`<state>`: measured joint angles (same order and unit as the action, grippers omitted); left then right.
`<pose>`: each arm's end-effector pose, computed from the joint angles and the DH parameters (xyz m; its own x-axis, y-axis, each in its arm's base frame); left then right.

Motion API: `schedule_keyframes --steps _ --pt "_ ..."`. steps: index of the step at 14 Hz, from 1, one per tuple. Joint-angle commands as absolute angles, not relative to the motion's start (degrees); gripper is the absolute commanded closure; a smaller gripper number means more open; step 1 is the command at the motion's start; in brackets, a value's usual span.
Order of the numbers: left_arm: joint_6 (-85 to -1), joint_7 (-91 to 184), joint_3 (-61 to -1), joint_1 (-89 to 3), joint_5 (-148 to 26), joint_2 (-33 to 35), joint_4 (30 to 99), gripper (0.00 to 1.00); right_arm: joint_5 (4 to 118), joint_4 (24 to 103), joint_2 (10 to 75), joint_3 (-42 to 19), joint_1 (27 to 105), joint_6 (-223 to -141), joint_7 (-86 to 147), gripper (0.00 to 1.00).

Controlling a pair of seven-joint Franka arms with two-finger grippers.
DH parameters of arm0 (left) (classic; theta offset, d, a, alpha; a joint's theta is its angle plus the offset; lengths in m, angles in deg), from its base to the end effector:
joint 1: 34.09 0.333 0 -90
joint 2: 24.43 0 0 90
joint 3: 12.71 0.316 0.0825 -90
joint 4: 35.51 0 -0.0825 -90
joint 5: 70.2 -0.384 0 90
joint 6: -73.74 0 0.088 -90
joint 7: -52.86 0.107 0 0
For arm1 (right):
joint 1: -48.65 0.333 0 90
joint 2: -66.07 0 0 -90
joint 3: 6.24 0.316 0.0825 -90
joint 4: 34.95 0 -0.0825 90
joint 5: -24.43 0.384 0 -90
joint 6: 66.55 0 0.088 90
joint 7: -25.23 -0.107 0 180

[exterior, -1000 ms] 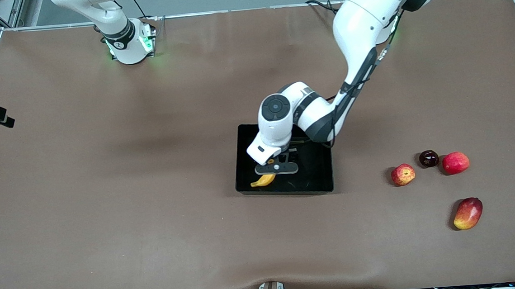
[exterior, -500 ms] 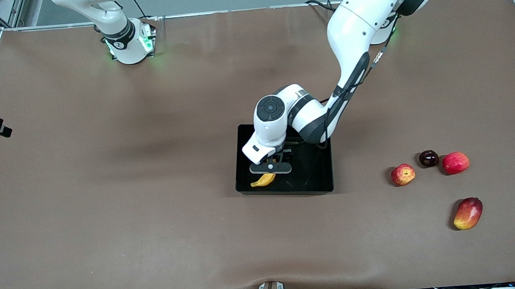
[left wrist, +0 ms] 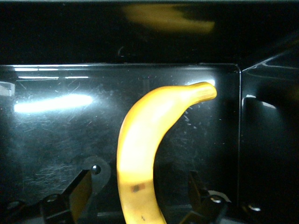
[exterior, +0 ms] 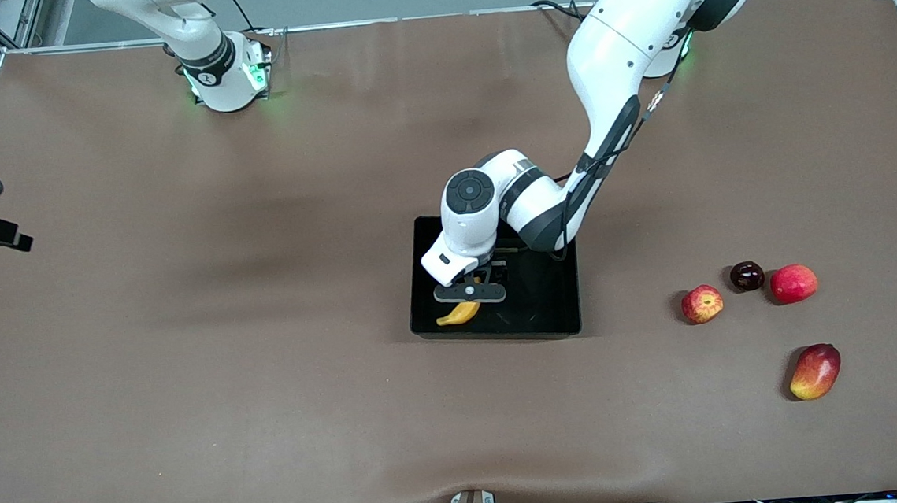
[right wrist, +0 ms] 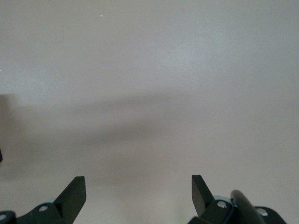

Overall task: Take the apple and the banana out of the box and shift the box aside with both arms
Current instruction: 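Move the left gripper into the tray and grasp the yellow banana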

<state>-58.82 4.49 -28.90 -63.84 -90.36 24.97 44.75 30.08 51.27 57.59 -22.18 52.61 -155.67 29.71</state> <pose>0.5491 -0.4944 0.2092 0.9912 -0.0796 0.1060 -0.0824 -0.9964 0.0217 0.5851 -0.1016 0.5723 0.9878 -0.1292 -0.0868 -0.1350 -0.9887 -0.0648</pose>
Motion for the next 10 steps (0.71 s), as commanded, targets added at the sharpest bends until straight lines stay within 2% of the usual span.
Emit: schedule_keyframes --steps 1,2,10 --pt "-59.3 4.3 -28.4 -64.4 -91.8 25.7 43.5 0.85 31.2 50.6 57.0 -21.6 52.6 -154.8 29.8 0.0" --pt "-59.3 4.3 -28.4 -64.3 -91.8 25.7 43.5 1.0 31.2 50.9 56.9 -21.5 52.6 -154.5 30.1 0.0" --pt "-58.6 4.8 -25.9 -63.2 -91.8 21.5 43.3 1.0 32.8 51.7 55.2 -21.4 55.9 -153.8 29.8 0.0"
